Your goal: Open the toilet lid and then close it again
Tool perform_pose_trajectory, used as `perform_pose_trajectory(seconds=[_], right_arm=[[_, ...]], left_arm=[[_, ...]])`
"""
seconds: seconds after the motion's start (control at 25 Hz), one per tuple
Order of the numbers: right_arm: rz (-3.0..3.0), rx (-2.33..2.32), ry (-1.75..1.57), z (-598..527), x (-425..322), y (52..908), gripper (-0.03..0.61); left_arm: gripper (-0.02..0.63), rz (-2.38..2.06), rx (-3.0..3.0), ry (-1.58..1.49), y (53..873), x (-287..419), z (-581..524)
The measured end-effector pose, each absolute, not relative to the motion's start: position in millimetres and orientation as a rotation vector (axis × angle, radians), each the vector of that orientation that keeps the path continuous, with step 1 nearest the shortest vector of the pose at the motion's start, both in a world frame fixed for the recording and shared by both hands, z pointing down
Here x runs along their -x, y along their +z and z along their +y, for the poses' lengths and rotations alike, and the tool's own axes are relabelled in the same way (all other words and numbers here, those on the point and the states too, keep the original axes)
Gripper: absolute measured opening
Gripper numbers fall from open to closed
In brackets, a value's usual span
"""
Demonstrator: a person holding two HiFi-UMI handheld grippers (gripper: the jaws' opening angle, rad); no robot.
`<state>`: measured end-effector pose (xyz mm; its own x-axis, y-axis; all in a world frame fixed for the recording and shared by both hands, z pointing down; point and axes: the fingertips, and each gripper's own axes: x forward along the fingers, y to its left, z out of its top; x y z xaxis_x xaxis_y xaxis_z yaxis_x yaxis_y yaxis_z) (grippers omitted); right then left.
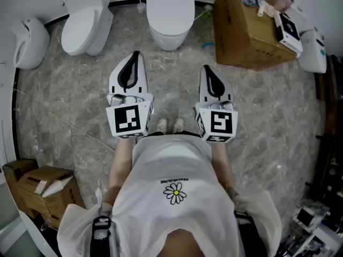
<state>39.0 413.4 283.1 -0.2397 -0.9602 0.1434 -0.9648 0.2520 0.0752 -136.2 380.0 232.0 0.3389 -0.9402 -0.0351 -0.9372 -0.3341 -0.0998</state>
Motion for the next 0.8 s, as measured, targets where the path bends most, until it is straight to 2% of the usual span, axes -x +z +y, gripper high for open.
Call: perform_pose_trajectory(seconds=[0.8], right_arm=[[-2.505, -1.842, 0.091, 413.8, -53.3, 272.5, 0.031]], left_arm=[[0.021, 1.731, 2.491, -0.029, 227.9, 115.2, 381.7]])
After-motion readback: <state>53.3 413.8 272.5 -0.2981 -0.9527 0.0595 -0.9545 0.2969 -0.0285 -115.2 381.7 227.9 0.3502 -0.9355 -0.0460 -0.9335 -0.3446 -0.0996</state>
